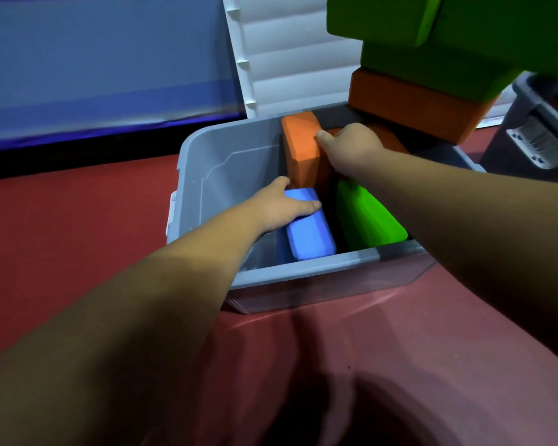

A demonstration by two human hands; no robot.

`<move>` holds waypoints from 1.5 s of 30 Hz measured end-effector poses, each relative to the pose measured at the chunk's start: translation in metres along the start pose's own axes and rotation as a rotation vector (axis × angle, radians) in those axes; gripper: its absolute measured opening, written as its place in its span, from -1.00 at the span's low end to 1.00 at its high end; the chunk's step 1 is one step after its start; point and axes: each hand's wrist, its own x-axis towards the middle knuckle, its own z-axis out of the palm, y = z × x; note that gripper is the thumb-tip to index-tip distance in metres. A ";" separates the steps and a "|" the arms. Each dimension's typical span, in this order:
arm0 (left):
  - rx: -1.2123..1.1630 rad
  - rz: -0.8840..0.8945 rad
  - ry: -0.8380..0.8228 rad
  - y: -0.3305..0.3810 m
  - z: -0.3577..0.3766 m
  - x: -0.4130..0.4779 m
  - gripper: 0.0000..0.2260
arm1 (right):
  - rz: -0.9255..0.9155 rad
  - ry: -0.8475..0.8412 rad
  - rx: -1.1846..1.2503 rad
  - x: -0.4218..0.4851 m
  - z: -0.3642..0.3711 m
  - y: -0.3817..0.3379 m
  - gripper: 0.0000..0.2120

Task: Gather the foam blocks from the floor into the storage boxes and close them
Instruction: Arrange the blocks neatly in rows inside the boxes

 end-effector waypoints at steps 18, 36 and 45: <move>-0.477 -0.329 -0.298 -0.001 0.014 0.012 -0.18 | -0.069 -0.020 -0.061 0.001 0.011 0.004 -0.50; -0.608 -0.317 -0.209 0.007 0.035 0.013 -0.21 | -0.114 0.012 -0.209 0.005 0.021 0.025 -0.54; -0.314 -0.111 -0.197 0.014 -0.003 0.011 -0.10 | -0.285 -0.120 -0.176 -0.001 0.011 0.031 -0.56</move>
